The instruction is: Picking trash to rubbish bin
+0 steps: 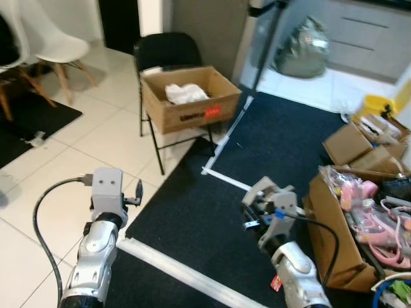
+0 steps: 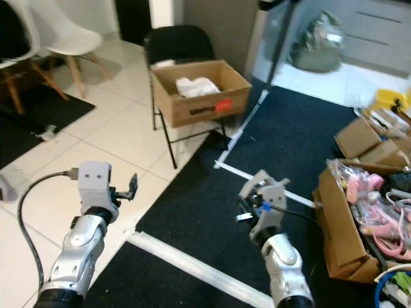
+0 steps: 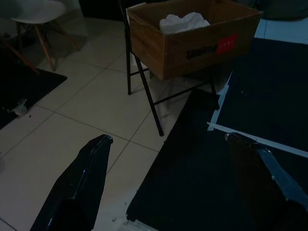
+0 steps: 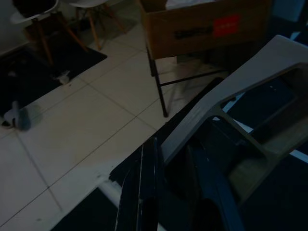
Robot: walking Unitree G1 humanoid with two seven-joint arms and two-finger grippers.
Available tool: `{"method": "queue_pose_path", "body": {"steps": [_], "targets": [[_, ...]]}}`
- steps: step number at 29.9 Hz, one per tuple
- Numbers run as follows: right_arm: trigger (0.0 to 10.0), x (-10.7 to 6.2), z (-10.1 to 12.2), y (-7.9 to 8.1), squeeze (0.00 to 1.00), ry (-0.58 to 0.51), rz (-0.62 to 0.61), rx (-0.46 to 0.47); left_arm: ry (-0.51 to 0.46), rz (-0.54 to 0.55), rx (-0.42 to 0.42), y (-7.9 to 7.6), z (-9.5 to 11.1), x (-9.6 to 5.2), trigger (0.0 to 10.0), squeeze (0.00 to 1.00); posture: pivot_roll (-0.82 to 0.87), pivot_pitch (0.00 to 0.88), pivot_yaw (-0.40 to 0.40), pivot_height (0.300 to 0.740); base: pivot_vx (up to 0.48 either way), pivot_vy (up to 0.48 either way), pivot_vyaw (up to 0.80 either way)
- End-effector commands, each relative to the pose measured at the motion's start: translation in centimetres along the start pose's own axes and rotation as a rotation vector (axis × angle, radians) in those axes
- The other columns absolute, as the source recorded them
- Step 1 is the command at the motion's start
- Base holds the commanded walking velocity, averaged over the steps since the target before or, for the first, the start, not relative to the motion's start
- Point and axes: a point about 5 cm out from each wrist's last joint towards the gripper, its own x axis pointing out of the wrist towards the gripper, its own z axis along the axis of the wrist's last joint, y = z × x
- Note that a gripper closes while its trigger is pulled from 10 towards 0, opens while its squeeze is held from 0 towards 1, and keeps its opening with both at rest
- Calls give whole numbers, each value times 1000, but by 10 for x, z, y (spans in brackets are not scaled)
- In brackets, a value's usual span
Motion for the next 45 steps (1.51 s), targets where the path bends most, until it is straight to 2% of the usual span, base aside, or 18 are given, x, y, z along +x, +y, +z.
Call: {"method": "queue_pose_path", "body": {"steps": [1,7,45], "targets": [[10000,-4,-1,-6,0,9,-20,4,19,-10,8,-2,-4,-2,10000,0,-8,82,-24,740,266,0,-438],[10000,-4,-1,-7,0,9,-25,5,19,-10,11,-2,-4,-2,10000,0,-6,84,-20,740,266,0,-422],[10000,-4,0,-7,0,8,-31,-17,24,-20,6,-3,-4,-3,10000,0,-8,94,-22,740,266,0,0]]}}
